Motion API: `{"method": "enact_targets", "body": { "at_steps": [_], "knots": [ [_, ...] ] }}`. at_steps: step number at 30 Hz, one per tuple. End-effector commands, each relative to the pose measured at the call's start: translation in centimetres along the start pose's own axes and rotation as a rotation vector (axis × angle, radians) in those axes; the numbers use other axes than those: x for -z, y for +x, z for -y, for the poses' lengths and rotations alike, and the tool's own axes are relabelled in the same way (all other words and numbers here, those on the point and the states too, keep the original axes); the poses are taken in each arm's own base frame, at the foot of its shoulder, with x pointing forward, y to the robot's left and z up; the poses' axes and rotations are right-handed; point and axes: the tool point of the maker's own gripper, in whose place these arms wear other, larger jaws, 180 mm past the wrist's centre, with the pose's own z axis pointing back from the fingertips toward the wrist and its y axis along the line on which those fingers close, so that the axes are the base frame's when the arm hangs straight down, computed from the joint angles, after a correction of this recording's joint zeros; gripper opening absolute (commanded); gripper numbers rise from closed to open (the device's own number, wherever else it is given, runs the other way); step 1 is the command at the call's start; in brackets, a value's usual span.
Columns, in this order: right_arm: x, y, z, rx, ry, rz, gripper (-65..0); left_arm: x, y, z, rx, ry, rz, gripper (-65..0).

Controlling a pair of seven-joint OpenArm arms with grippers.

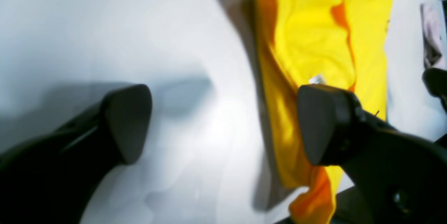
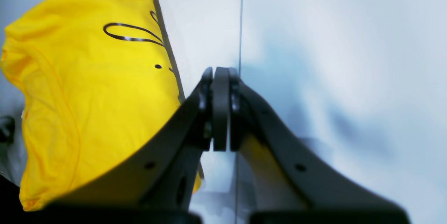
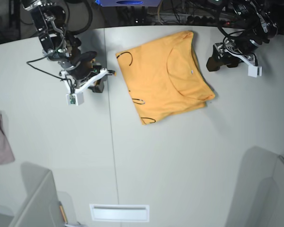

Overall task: Fold the T-shirt properly
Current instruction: 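Lower the left gripper onto the folded shirt's edge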

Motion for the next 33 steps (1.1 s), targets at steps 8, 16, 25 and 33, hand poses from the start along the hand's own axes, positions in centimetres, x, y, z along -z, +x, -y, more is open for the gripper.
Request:
{"method": "enact_targets", "body": {
  "at_steps": [8,16,25,33],
  "knots": [
    [-0.3,1.0,-0.2,-0.014,0.012,0.036,-65.0,3.2,-0.3,4.5,0.072,-0.129,-0.061,-1.2],
    [-0.3,1.0,-0.2,-0.013,0.012,0.036,-65.0,5.2,-0.6,5.8,-0.078,-0.147,-0.075,-1.2],
    [-0.3,1.2,-0.2,-0.009,0.011,0.044,-65.0,6.0,0.1,5.3,-0.202,-0.120,-0.078,-1.5],
    [-0.3,1.4,-0.3,-0.006,0.013,0.050,-65.0,7.4,0.3,7.1,-0.207,-0.137,-0.140,-39.2]
  ]
}}
